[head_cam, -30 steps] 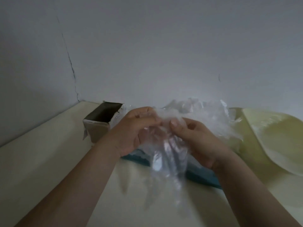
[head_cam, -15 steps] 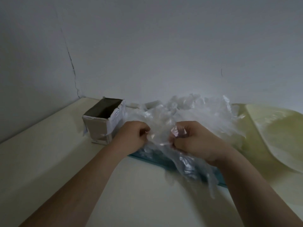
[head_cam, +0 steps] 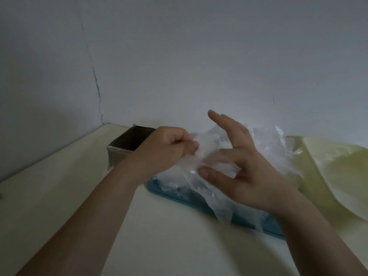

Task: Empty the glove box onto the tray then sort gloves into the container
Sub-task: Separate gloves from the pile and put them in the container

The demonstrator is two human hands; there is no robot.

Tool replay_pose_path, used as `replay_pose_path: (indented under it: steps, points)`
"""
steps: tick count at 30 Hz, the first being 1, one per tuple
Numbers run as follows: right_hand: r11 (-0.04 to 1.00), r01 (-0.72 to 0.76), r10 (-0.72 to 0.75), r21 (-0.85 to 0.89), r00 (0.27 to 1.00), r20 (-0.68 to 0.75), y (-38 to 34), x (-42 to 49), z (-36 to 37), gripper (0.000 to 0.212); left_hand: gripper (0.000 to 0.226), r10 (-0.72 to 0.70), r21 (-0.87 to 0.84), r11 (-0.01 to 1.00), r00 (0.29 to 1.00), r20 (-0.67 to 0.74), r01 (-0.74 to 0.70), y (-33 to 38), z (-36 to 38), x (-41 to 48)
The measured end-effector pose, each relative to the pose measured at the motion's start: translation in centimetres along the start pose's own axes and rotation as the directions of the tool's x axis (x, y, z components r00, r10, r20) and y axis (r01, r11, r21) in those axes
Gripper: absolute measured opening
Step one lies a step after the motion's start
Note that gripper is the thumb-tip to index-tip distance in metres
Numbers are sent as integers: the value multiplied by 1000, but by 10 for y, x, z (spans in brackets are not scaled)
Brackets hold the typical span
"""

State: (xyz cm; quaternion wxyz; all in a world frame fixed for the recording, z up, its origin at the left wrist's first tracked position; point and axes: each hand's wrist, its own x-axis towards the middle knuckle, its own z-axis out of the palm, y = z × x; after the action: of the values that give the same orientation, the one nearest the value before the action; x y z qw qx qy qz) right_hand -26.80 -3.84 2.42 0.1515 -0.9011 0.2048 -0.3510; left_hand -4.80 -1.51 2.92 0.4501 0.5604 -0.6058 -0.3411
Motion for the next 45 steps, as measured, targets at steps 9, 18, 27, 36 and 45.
replay_pose_path:
  steps: [9,18,27,36,45]
  points:
    - [874,-397,434,281,897,-83,5,-1,0,8,28,-91,-232,968,995,32,96,6,7,-6]
    - [567,-479,754,670,629,-189,17,1,9,11,21,-188,-555,796,970,152,241,-27,17,5]
    - [768,-429,606,475,726,-326,14,-3,-15,8,8,-181,-628,776,976,-123,65,-10,7,5]
    - [899,-367,366,240,929,52,-26,-12,-52,9,4,71,-314,947,914,399,63,44,11,-22]
    - [697,-464,609,547,786,-110,-30,-59,-94,7,37,-44,-805,529,956,291,269,60,62,-23]
